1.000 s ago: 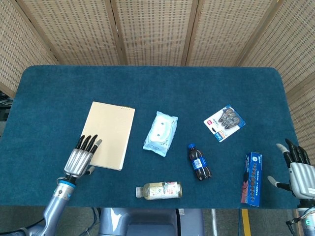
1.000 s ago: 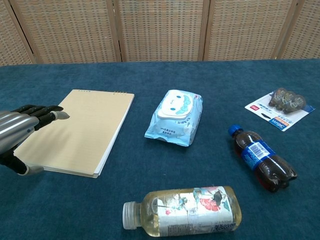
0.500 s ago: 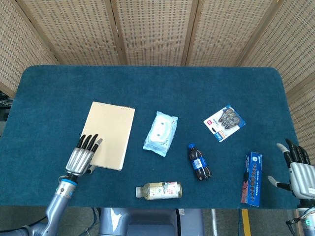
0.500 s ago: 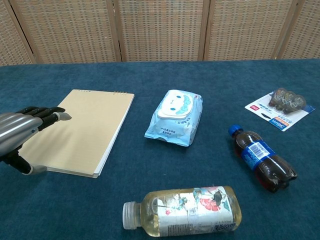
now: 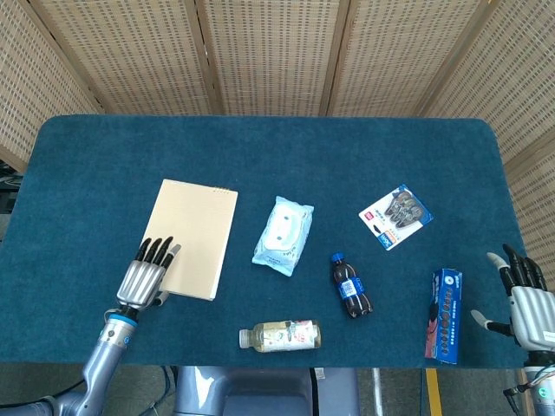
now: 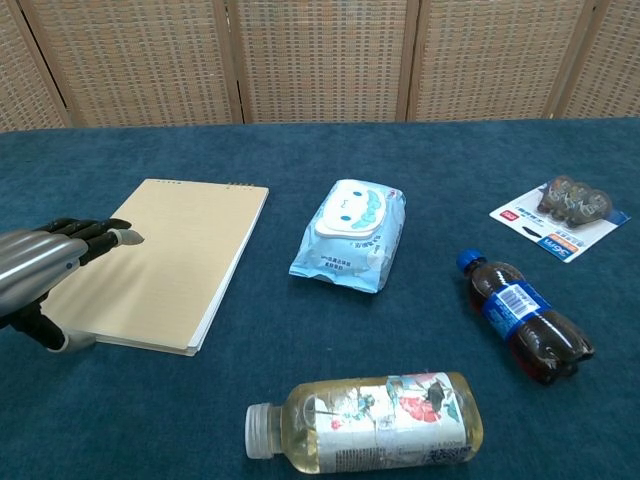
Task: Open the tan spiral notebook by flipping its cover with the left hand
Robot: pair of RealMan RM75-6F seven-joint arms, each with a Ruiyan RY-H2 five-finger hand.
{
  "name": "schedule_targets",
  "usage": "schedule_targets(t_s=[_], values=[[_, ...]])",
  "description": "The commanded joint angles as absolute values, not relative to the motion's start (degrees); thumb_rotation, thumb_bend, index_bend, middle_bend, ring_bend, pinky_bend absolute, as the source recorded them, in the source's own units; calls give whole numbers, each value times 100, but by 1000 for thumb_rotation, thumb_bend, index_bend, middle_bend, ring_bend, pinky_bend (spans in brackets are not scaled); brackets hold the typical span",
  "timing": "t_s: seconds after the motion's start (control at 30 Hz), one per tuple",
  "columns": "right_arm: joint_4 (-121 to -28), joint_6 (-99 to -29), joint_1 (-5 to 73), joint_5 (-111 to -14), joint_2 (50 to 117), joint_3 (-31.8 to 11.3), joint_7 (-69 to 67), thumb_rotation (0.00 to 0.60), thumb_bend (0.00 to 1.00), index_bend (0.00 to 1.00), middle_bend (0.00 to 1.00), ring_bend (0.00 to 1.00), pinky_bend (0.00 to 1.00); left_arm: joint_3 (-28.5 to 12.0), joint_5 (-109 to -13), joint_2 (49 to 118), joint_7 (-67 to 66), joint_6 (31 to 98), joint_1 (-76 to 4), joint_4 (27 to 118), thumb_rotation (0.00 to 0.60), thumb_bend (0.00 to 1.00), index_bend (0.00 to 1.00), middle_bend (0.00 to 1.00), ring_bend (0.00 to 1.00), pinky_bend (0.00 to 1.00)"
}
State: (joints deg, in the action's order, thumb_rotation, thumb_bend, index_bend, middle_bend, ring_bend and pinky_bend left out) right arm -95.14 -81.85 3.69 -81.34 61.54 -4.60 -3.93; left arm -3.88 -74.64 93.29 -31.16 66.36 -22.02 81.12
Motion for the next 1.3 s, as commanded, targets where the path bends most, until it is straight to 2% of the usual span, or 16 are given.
schedule_targets(t_s=[0.03, 0.3, 0.8, 1.3], values=[[-9523, -8186, 369, -8137, 6153, -460, -397, 600, 156, 110, 0, 0, 0, -395, -7462, 9363, -3089, 6647, -2221, 8047, 600, 226, 0, 0, 0, 0], [-9525, -8235, 360, -8169, 6165, -468, -418, 600, 156, 110, 0, 0, 0, -427, -7438, 9475, -3046, 6615, -2305, 7817, 600, 243, 0, 0, 0, 0], [-9505, -8239, 357, -8162, 6168, -479, -470, 600, 156, 110, 0, 0, 0, -360, -7829, 9808, -2807, 6886, -2386, 7264, 600, 390, 0, 0, 0, 0], [-9506, -8229, 357, -8148, 6161, -484, -504, 600, 156, 110, 0, 0, 0, -415, -8013, 10061, -2784, 6974, -2526, 6689, 600, 482, 0, 0, 0, 0]])
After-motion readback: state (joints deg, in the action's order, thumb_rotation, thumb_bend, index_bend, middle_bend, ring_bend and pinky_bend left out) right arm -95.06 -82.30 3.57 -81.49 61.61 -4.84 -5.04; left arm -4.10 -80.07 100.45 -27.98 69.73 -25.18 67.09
